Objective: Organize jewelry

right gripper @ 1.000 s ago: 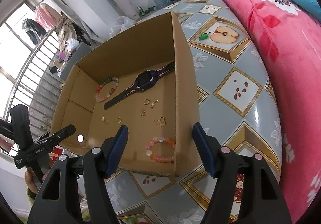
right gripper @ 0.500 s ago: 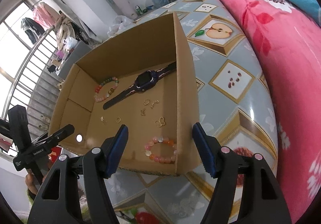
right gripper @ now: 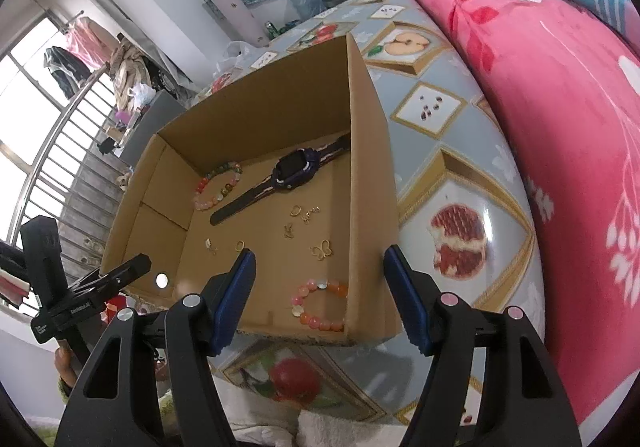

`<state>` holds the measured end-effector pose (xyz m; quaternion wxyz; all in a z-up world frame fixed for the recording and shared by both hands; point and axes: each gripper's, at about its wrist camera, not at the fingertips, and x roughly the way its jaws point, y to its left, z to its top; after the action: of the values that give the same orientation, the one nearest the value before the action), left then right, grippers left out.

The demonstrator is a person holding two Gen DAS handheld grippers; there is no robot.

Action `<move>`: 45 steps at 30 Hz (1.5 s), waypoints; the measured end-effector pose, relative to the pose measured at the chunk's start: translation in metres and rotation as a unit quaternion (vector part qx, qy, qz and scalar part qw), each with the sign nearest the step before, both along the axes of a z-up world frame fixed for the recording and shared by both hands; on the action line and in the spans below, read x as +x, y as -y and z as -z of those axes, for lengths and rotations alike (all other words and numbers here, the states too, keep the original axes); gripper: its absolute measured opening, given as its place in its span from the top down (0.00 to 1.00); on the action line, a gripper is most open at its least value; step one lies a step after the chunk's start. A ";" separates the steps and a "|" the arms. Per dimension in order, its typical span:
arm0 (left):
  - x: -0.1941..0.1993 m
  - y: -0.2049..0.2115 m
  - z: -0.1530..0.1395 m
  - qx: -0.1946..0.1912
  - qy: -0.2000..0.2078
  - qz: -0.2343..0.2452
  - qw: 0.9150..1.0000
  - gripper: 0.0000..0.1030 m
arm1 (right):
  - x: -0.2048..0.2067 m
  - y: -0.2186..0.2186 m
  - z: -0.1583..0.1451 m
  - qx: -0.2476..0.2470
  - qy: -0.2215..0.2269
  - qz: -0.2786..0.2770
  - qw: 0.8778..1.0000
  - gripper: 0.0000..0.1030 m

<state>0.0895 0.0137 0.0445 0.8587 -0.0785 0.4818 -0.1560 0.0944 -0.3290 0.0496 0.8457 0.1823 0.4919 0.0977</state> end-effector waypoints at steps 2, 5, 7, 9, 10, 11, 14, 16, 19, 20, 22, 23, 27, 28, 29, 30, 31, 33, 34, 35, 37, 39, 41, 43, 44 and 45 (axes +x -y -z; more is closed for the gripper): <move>-0.006 -0.003 0.004 -0.006 -0.003 -0.005 1.000 0.11 | -0.005 0.002 0.006 0.007 -0.005 0.004 1.000 0.36; -0.019 -0.005 0.000 0.001 0.023 -0.015 1.000 0.11 | -0.018 0.002 0.004 0.011 0.010 0.010 1.000 0.36; -0.033 -0.006 -0.010 0.016 0.058 -0.029 0.998 0.11 | -0.032 0.003 -0.003 0.002 0.033 0.020 0.999 0.35; -0.052 -0.009 -0.022 0.030 0.101 -0.039 0.994 0.10 | -0.047 0.004 -0.010 -0.016 0.058 0.030 0.998 0.29; -0.059 -0.010 -0.027 0.035 0.116 -0.043 0.992 0.10 | -0.056 0.003 -0.014 -0.029 0.073 0.034 0.996 0.28; -0.069 -0.012 -0.033 0.040 0.133 -0.049 0.989 0.10 | -0.064 0.002 -0.016 -0.038 0.082 0.036 0.995 0.27; -0.092 -0.018 -0.044 0.043 0.160 -0.061 0.984 0.09 | -0.089 -0.004 -0.021 -0.070 0.105 0.043 0.991 0.23; -0.102 -0.019 -0.049 0.037 0.165 -0.068 0.983 0.08 | -0.103 -0.009 -0.022 -0.087 0.119 0.046 0.988 0.18; -0.111 -0.016 -0.049 0.028 0.155 -0.073 0.985 0.08 | -0.115 -0.022 -0.019 -0.107 0.129 0.043 0.985 0.13; -0.112 -0.012 -0.048 0.033 0.150 -0.075 0.985 0.08 | -0.117 -0.028 -0.017 -0.117 0.130 0.038 0.984 0.12; -0.116 -0.003 -0.045 0.046 0.148 -0.070 0.985 0.08 | -0.117 -0.038 -0.016 -0.135 0.130 0.029 0.982 0.11; -0.117 0.000 -0.045 0.051 0.149 -0.069 0.985 0.08 | -0.116 -0.042 -0.015 -0.141 0.132 0.025 0.981 0.11; -0.124 0.014 -0.047 0.089 0.171 -0.083 0.978 0.08 | -0.124 -0.062 -0.028 -0.198 0.169 0.029 0.965 0.06; -0.127 0.018 -0.048 0.097 0.179 -0.084 0.975 0.08 | -0.127 -0.064 -0.033 -0.209 0.184 0.032 0.960 0.06; -0.129 0.022 -0.051 0.106 0.188 -0.085 0.973 0.08 | -0.129 -0.066 -0.036 -0.214 0.194 0.034 0.957 0.06; -0.130 0.024 -0.052 0.110 0.193 -0.084 0.971 0.08 | -0.131 -0.067 -0.040 -0.217 0.205 0.036 0.954 0.06; -0.131 0.027 -0.054 0.115 0.197 -0.082 0.970 0.08 | -0.133 -0.068 -0.043 -0.215 0.215 0.038 0.952 0.06; -0.131 0.033 -0.055 0.126 0.194 -0.076 0.970 0.08 | -0.134 -0.067 -0.047 -0.201 0.222 0.040 0.953 0.06; -0.130 0.034 -0.055 0.130 0.192 -0.076 0.970 0.08 | -0.135 -0.066 -0.047 -0.190 0.223 0.041 0.955 0.06; -0.128 0.037 -0.054 0.134 0.190 -0.079 0.969 0.08 | -0.134 -0.064 -0.046 -0.183 0.222 0.043 0.957 0.06; -0.124 0.042 -0.051 0.137 0.180 -0.078 0.971 0.08 | -0.131 -0.064 -0.041 -0.178 0.210 0.052 0.960 0.06; -0.116 0.050 -0.041 0.140 0.145 -0.072 0.977 0.08 | -0.128 -0.061 -0.032 -0.176 0.189 0.065 0.964 0.06; -0.110 0.053 -0.033 0.144 0.121 -0.070 0.980 0.08 | -0.123 -0.059 -0.024 -0.171 0.167 0.065 0.969 0.06; -0.105 0.055 -0.024 0.142 0.096 -0.071 0.983 0.08 | -0.116 -0.058 -0.013 -0.171 0.135 0.065 0.974 0.06; -0.103 0.056 -0.019 0.141 0.083 -0.071 0.984 0.08 | -0.114 -0.058 -0.009 -0.170 0.123 0.065 0.976 0.06; -0.102 0.056 -0.015 0.141 0.076 -0.072 0.984 0.08 | -0.110 -0.059 -0.004 -0.168 0.109 0.062 0.978 0.06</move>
<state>-0.0126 -0.0428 0.0599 0.9042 0.0212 0.4255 -0.0299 -0.0153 -0.2704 0.0533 0.9171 0.0556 0.3942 -0.0197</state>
